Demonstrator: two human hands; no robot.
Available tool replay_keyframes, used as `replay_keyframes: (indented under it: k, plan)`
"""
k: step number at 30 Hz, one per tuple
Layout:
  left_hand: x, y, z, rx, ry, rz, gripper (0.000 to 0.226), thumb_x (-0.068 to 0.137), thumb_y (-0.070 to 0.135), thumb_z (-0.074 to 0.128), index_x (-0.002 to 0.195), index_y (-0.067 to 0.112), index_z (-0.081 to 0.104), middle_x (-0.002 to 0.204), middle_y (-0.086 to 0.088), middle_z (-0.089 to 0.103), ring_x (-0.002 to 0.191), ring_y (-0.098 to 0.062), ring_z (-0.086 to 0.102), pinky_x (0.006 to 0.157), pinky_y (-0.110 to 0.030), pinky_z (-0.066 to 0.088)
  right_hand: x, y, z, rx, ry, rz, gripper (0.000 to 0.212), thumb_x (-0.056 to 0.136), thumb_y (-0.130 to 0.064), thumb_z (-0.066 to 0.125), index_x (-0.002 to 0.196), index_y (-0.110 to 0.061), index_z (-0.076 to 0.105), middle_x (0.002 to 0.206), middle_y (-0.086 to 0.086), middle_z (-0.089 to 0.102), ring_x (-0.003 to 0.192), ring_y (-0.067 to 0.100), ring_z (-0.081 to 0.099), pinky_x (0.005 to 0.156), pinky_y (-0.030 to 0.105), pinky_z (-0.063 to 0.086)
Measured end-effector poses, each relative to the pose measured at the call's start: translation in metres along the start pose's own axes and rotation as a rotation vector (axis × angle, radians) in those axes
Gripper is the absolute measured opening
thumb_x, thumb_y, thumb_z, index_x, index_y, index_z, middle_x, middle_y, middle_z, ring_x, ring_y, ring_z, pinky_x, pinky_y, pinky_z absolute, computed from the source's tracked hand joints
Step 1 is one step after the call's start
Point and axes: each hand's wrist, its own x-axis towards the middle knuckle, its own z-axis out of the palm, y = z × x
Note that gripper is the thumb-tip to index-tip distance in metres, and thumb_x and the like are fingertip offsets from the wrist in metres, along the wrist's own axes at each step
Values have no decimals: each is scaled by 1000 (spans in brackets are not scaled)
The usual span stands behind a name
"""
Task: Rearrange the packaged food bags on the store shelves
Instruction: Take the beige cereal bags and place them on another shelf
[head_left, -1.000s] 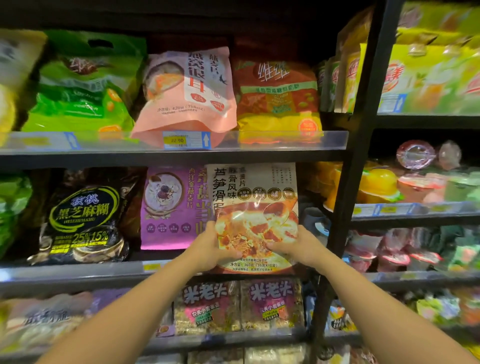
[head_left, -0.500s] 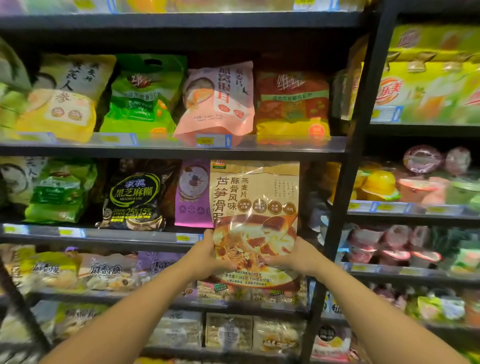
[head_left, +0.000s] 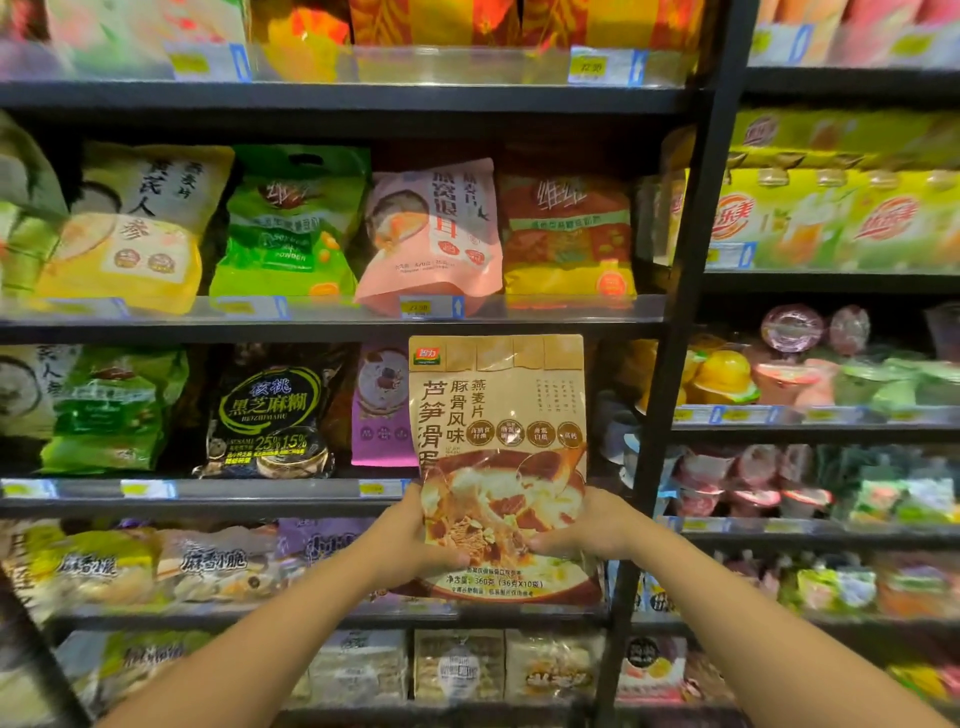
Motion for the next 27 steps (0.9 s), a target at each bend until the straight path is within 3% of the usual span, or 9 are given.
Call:
replay_keyframes:
  k: [4, 8, 11, 17, 20, 25, 27]
  plan:
    - [-17, -1, -20, 31, 18, 42, 100, 57, 66, 88, 137, 34, 38, 126, 21, 52, 116, -7, 58, 100, -35, 52, -12, -21, 14, 21, 40, -30, 76, 65, -55, 94, 131, -35, 63, 124, -12, 71, 112, 13, 69, 79, 26, 59]
    - [-32, 1, -46, 13, 51, 65, 98, 59, 60, 90, 137, 34, 36, 127, 17, 54, 115, -10, 60, 103, -41, 53, -17, -49, 21, 66, 94, -61, 65, 62, -52, 97, 119, -40, 68, 115, -17, 76, 112, 9, 69, 95, 27, 52]
    - [-44, 2, -71, 25, 84, 48, 101, 60, 61, 90, 137, 29, 34, 122, 19, 55, 110, -6, 61, 97, -34, 55, -18, -74, 26, 84, 123, -83, 78, 58, -52, 98, 128, -36, 67, 119, -15, 75, 114, 10, 68, 95, 27, 51]
    - [-71, -5, -116, 8, 177, 41, 94, 62, 58, 92, 132, 30, 36, 118, 20, 56, 104, 3, 59, 81, -19, 49, -15, -125, 44, 60, 165, -180, 76, 62, -54, 96, 129, -38, 64, 118, -18, 73, 113, 10, 68, 95, 27, 50]
    - [-87, -15, -140, 2, 220, 15, 89, 67, 52, 92, 131, 31, 35, 119, 20, 57, 105, 3, 59, 75, -14, 48, -7, -151, 60, 45, 164, -223, 83, 65, -55, 94, 137, -33, 61, 126, -11, 70, 118, 16, 65, 101, 32, 50]
    - [-110, -36, -177, -60, 327, -38, 85, 72, 47, 90, 135, 30, 35, 124, 17, 58, 113, -2, 60, 91, -26, 53, 19, -192, 81, 44, 101, -327, 83, 67, -56, 93, 138, -31, 61, 131, -8, 70, 123, 18, 64, 111, 43, 50]
    - [-120, -40, -189, -80, 390, -63, 85, 71, 50, 89, 135, 32, 36, 124, 19, 57, 111, 1, 60, 83, -17, 51, 34, -207, 86, 44, 71, -373, 85, 66, -57, 93, 139, -30, 60, 132, -8, 70, 125, 17, 64, 113, 43, 49]
